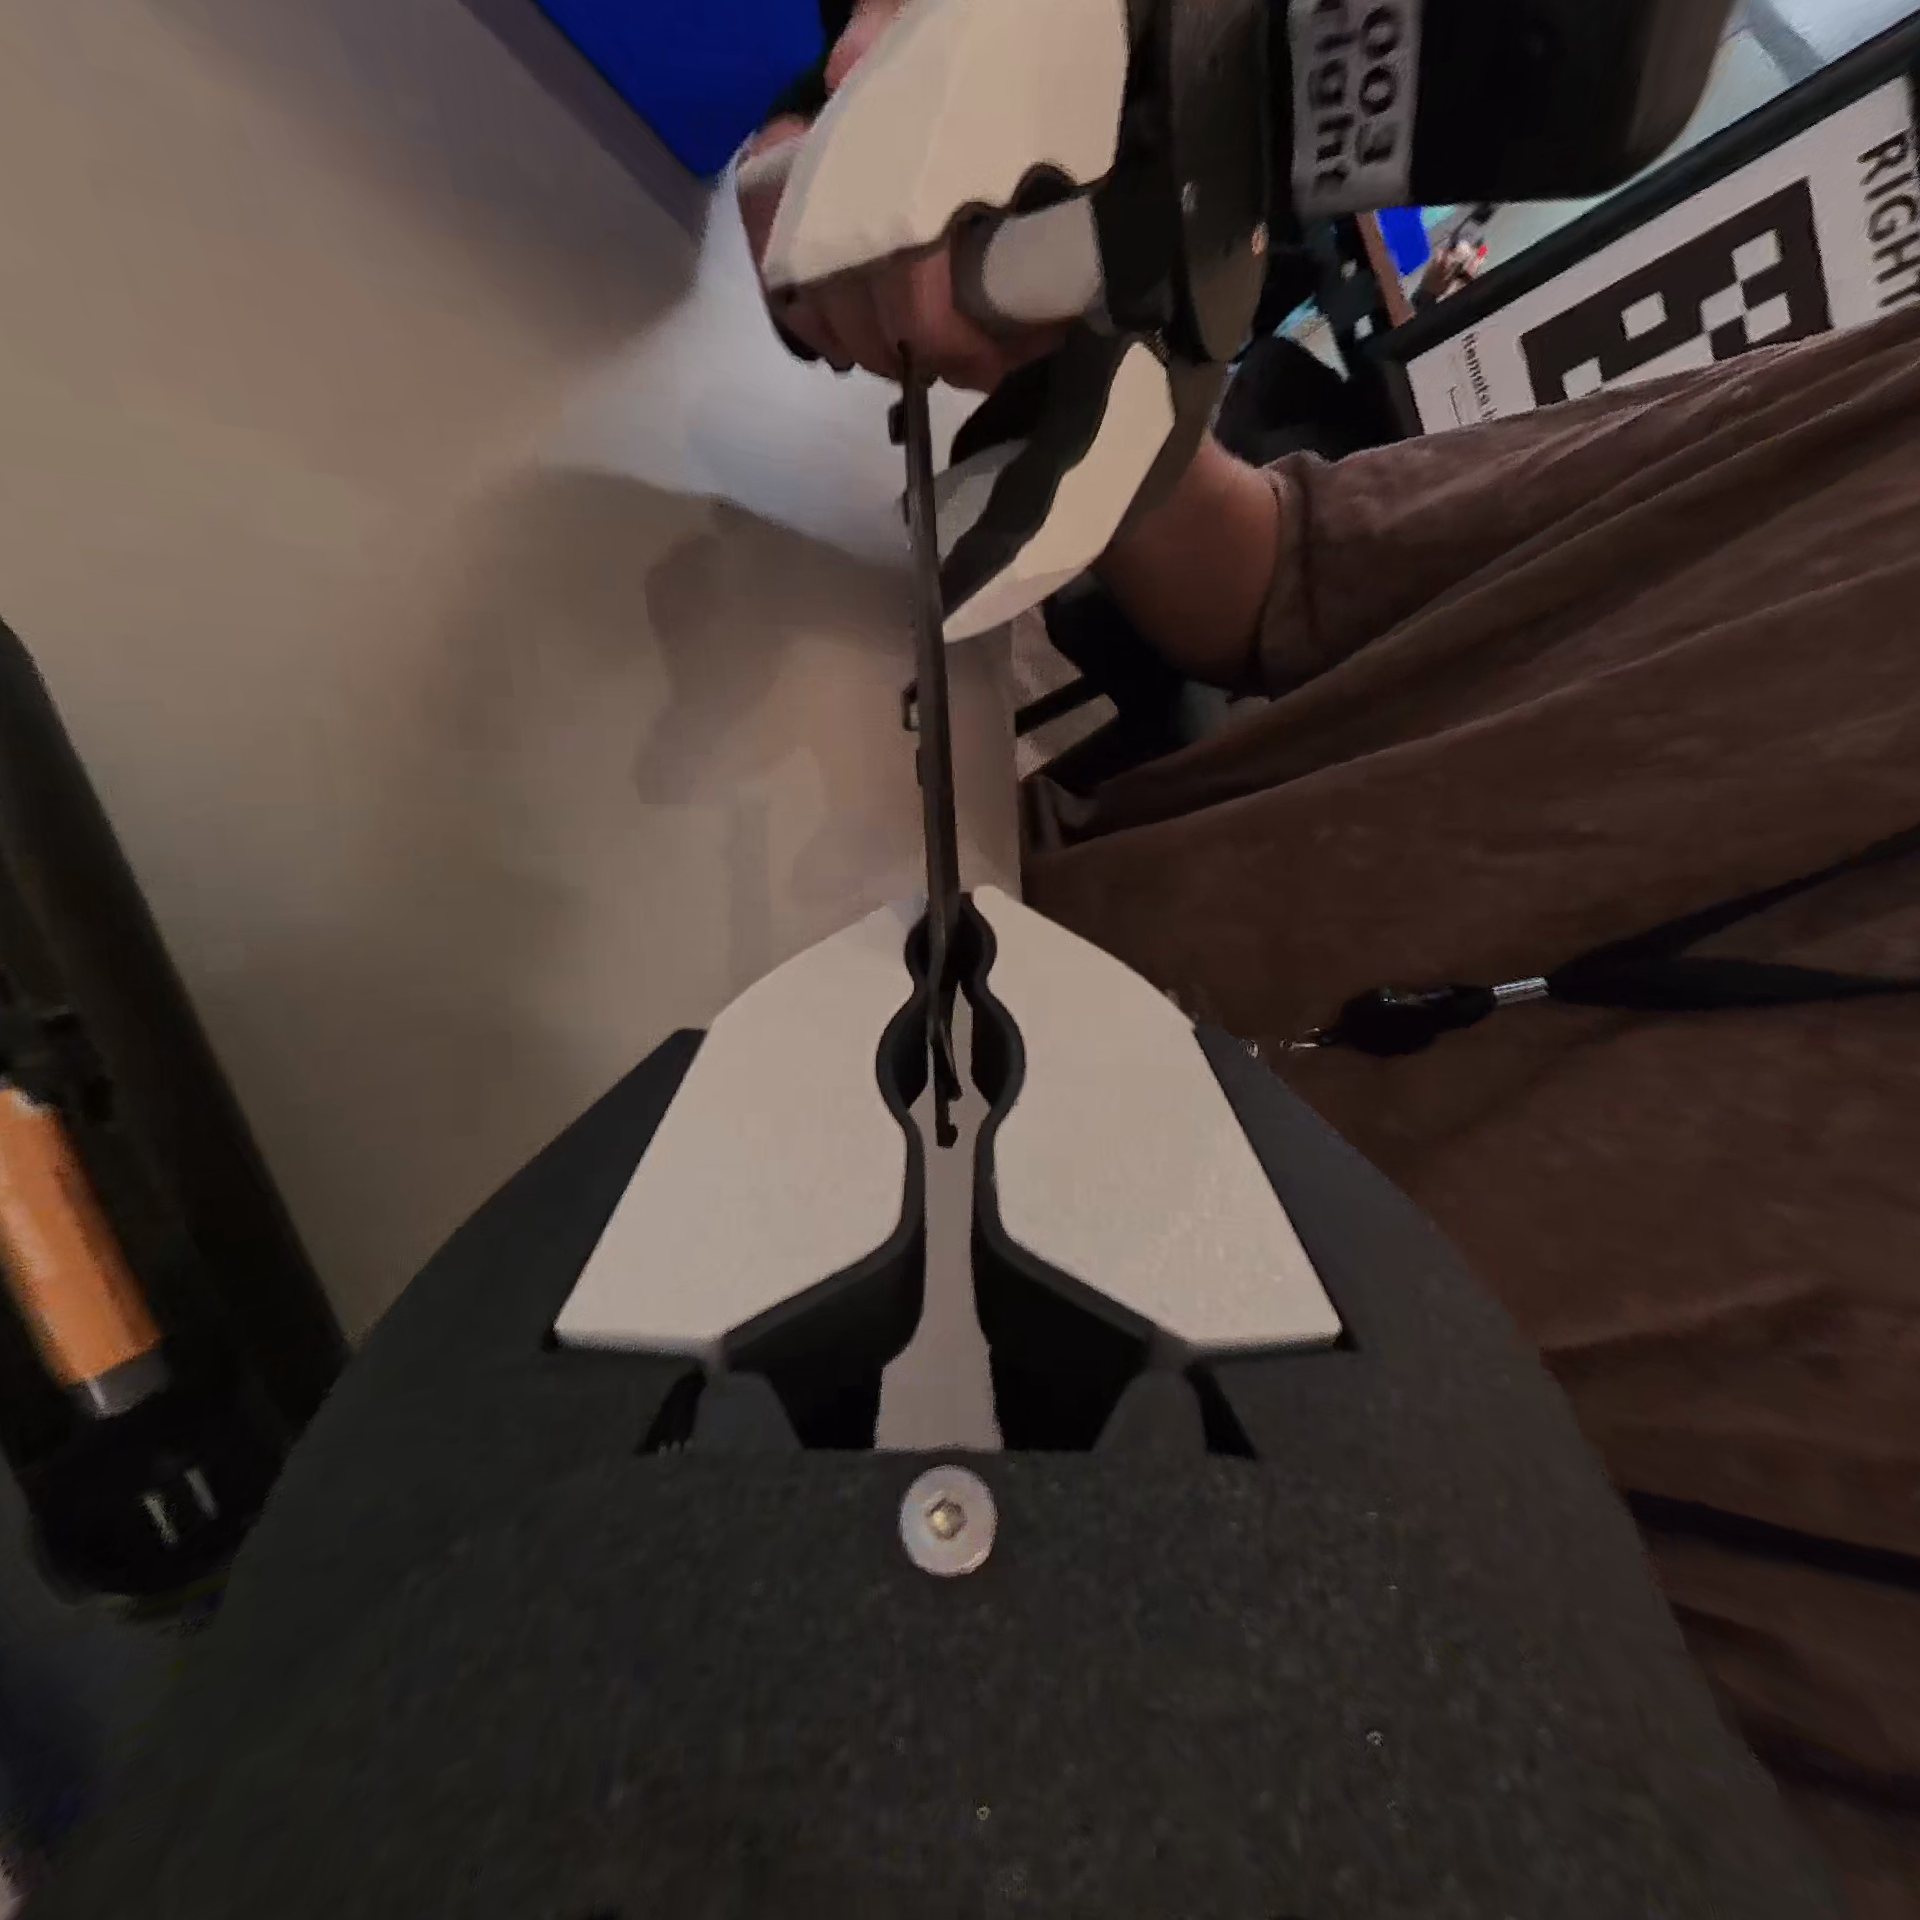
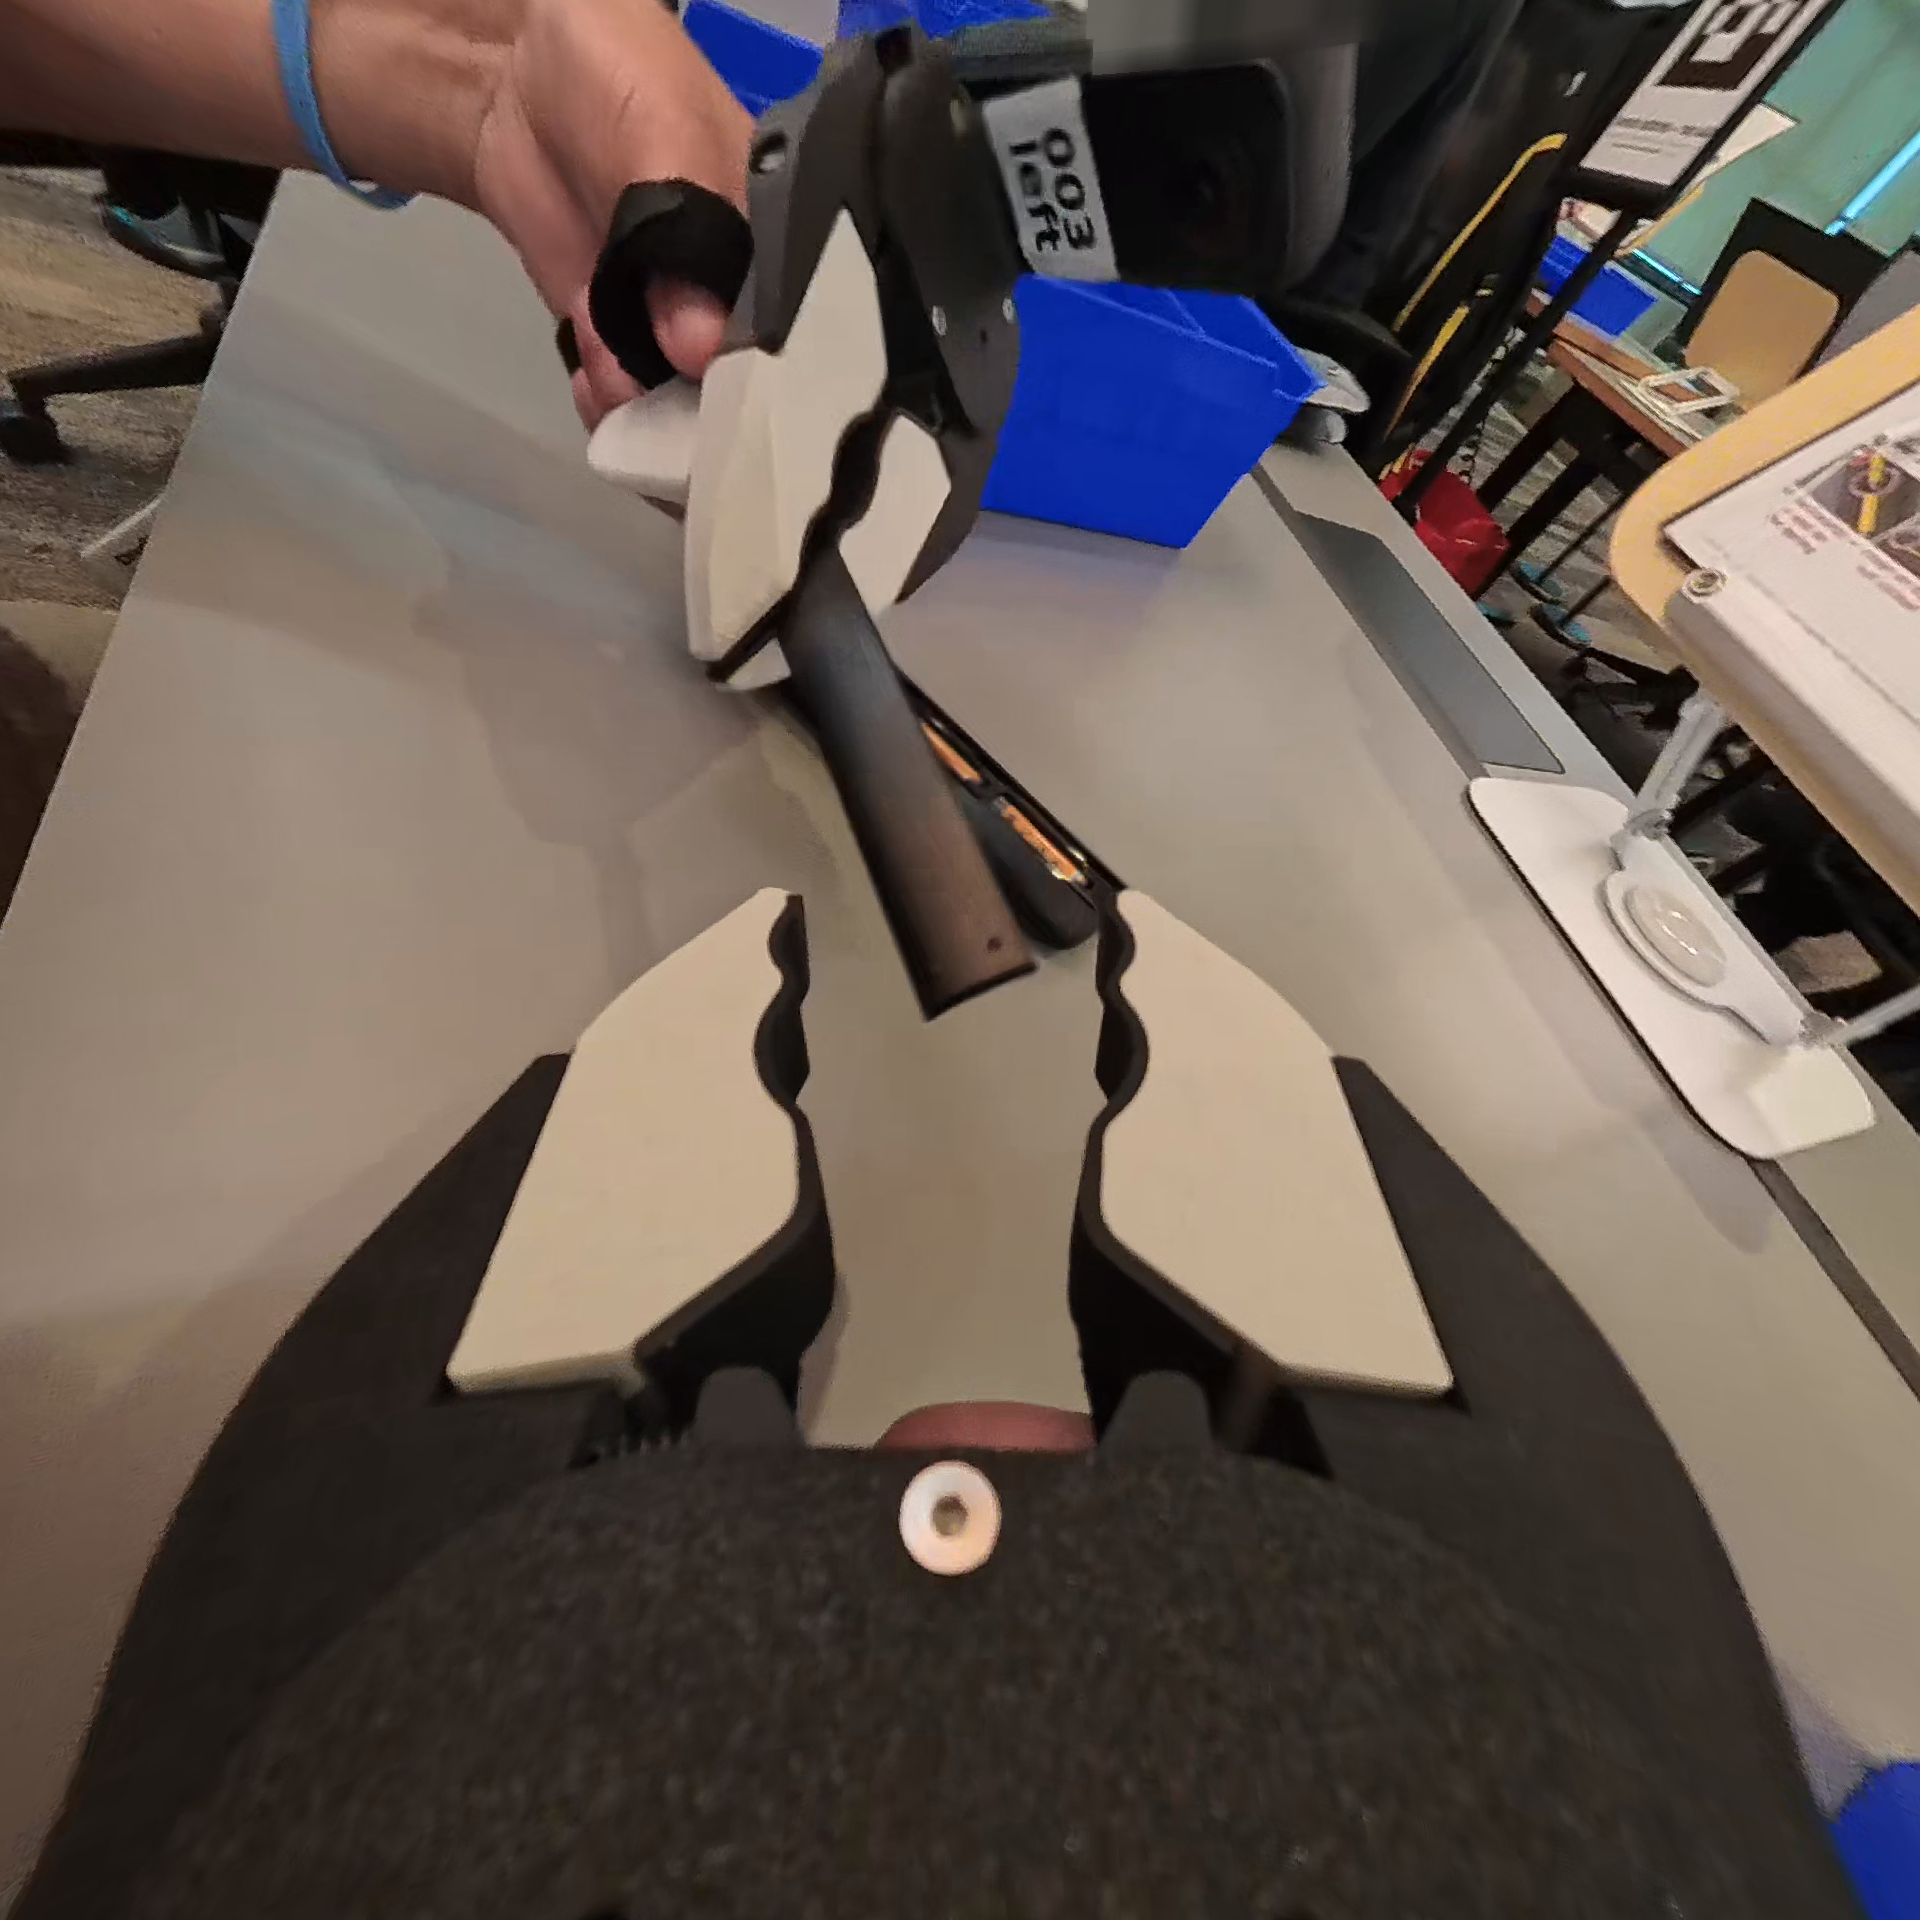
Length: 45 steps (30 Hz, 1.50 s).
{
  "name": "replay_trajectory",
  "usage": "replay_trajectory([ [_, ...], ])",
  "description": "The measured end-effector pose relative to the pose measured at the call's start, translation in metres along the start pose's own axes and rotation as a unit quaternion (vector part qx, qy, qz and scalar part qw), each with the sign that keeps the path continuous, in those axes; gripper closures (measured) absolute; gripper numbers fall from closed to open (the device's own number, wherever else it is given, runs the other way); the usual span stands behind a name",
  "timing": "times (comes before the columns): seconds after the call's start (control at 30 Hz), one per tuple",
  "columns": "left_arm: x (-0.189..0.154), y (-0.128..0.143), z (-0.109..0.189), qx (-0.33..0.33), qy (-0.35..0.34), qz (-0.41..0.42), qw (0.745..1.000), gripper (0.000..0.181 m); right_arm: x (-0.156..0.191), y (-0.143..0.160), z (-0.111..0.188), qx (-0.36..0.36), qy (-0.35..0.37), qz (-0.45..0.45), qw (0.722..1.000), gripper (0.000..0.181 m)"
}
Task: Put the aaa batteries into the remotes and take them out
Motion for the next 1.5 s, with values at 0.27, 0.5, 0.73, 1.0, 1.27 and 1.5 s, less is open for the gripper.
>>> replay_trajectory([
  [0.27,0.006,0.001,-0.005,0.019,-0.029,0.045,0.998,0.179,0.017,-0.002,-0.021,0.074,-0.027,0.088,0.993,0.141],
  [0.5,0.006,-0.002,-0.011,0.035,-0.07,0.051,0.996,0.179,0.02,0.004,-0.025,0.109,-0.017,0.098,0.989,0.159],
  [0.73,0.001,0.005,0.003,-0.004,-0.198,0.009,0.98,0.121,0.013,0.011,-0.012,0.109,-0.041,0.032,0.993,0.16],
  [1.0,-0.008,0.059,0.029,-0.087,-0.495,-0.111,0.857,0.103,-0.005,0.027,0.017,0.086,0.02,-0.083,0.993,0.16],
  [1.27,0.033,0.07,0.036,-0.101,-0.483,-0.06,0.868,0.101,0.004,0.031,0.012,0.067,-0.011,-0.093,0.993,0.16],
  [1.5,0.037,0.068,0.037,-0.113,-0.466,-0.1,0.872,0.134,0.002,0.038,0.009,0.068,-0.014,-0.117,0.991,0.16],
])
Point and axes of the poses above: each gripper's, where its closed fingertips meet, z back along the fingers, y out of its underside, x = y × z across the jaws, the point moved 10 cm from there along z, back along the fingers, and after that the axes turned 15 degrees about z, right-handed, at the moved point
